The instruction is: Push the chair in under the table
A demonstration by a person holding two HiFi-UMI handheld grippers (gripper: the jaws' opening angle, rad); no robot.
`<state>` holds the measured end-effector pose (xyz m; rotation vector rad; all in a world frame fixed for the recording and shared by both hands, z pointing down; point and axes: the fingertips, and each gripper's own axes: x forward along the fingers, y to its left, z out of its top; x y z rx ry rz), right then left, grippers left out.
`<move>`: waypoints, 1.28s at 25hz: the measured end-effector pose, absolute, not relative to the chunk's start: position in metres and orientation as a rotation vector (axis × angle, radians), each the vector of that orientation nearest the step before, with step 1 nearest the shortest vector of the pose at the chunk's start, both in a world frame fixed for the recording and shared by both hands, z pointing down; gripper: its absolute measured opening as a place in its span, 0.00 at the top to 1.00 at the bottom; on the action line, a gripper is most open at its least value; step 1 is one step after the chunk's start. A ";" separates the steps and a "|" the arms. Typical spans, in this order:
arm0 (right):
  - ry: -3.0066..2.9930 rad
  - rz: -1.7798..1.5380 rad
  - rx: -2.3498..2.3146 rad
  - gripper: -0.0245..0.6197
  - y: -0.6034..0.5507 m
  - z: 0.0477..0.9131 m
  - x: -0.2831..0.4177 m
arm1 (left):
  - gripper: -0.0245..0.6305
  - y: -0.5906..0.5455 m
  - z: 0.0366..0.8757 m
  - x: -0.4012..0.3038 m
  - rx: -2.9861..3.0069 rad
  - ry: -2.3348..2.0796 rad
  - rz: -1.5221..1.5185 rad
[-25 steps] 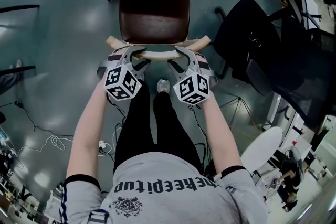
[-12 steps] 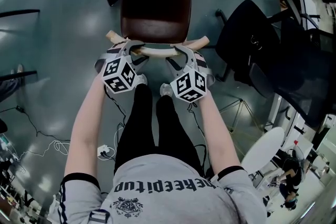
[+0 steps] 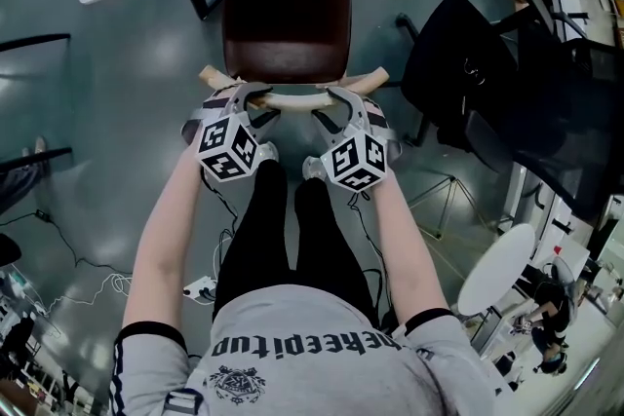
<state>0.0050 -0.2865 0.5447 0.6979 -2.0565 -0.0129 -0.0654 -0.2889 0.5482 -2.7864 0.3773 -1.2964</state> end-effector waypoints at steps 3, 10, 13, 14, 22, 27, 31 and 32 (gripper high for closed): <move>-2.041 -0.003 0.720 0.62 -0.285 0.542 0.006 | 0.65 -0.287 0.548 -0.066 -2.796 0.384 -1.298; -2.028 0.020 0.824 0.70 -0.278 0.534 0.004 | 0.67 -0.283 0.546 -0.071 -2.808 0.425 -1.286; -2.036 0.022 0.891 0.88 -0.280 0.522 0.000 | 0.78 -0.283 0.534 -0.072 -2.819 0.499 -1.226; -2.039 0.029 0.898 0.92 -0.279 0.519 -0.001 | 0.83 -0.282 0.530 -0.073 -2.821 0.528 -1.208; -2.199 0.144 0.903 0.95 -0.271 0.464 -0.023 | 0.93 -0.267 0.481 -0.068 -2.924 0.711 -1.038; -2.329 0.163 0.937 0.95 -0.267 0.413 -0.035 | 0.94 -0.262 0.427 -0.059 -2.997 0.852 -0.836; -2.449 0.180 0.968 0.95 -0.262 0.371 -0.042 | 0.94 -0.260 0.377 -0.054 -3.033 0.965 -0.636; -2.473 0.172 0.973 0.95 -0.261 0.359 -0.043 | 0.94 -0.259 0.365 -0.053 -3.041 0.990 -0.588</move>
